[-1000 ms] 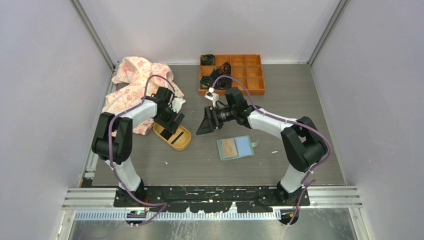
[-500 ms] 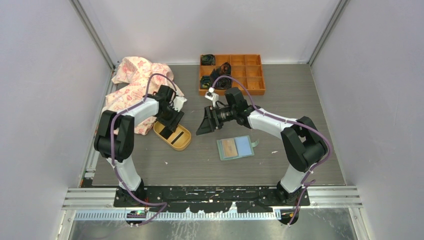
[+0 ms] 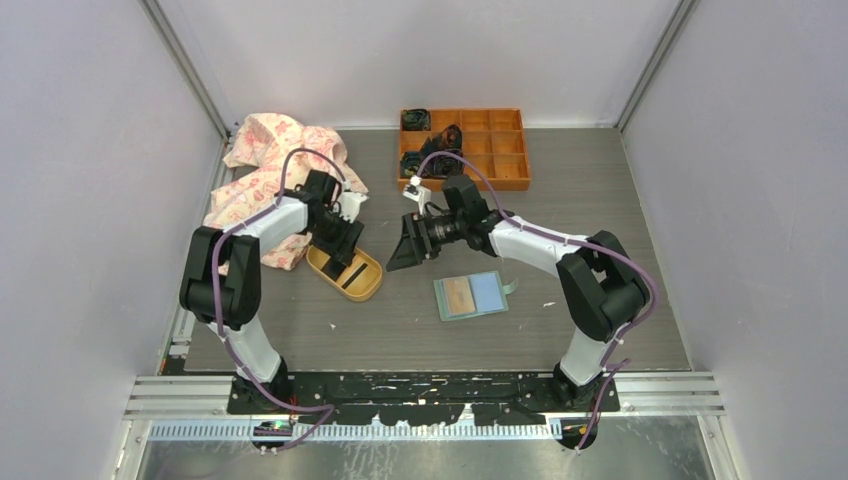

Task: Put the credit cards into the card holder
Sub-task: Pick up the credit card from the storage box.

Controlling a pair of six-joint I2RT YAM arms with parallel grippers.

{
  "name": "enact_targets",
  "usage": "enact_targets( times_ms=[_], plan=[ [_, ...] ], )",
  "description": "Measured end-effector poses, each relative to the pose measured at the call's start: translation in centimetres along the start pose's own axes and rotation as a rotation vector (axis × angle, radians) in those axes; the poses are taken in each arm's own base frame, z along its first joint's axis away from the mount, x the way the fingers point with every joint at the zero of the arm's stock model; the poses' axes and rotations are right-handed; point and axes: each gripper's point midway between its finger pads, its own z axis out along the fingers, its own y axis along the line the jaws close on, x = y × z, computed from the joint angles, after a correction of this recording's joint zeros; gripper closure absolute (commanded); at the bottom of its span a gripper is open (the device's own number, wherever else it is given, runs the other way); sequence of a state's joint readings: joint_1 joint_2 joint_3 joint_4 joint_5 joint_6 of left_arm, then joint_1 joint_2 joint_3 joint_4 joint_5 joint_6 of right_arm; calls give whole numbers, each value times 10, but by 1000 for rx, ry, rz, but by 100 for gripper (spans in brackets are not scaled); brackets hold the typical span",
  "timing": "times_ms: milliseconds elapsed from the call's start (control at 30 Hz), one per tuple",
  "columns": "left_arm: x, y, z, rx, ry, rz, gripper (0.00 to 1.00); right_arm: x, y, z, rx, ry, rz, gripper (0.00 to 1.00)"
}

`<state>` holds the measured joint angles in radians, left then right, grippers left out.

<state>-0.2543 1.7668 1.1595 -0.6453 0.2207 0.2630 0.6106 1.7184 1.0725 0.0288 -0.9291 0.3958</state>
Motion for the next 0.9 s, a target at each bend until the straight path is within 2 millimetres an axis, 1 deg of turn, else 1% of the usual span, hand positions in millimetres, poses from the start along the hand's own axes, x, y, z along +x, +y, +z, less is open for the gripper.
enact_targets(
  times_ms=[67, 200, 300, 400, 567, 733, 900],
  plan=[
    [0, -3, -1, 14, -7, 2, 58, -2, 1, 7, 2, 4, -10, 28],
    [2, -8, 0, 42, -7, 0, 58, -13, 4, 24, 0, 7, -30, 37],
    [4, -12, -1, 59, -10, 1, 58, -22, 3, 38, 6, 3, -23, 42],
    [2, -12, -4, 66, -24, -1, 58, -25, -1, 50, 21, -2, -8, 45],
    [-2, -12, -12, 74, -55, -6, 58, -26, -8, 58, 51, -17, 21, 50],
    [-2, -12, -19, 84, -79, -16, 58, -28, -13, 66, 79, -39, 49, 51],
    [0, -17, -23, 104, -92, -20, 58, -28, -26, 74, 140, -66, 107, 51]
  ],
)
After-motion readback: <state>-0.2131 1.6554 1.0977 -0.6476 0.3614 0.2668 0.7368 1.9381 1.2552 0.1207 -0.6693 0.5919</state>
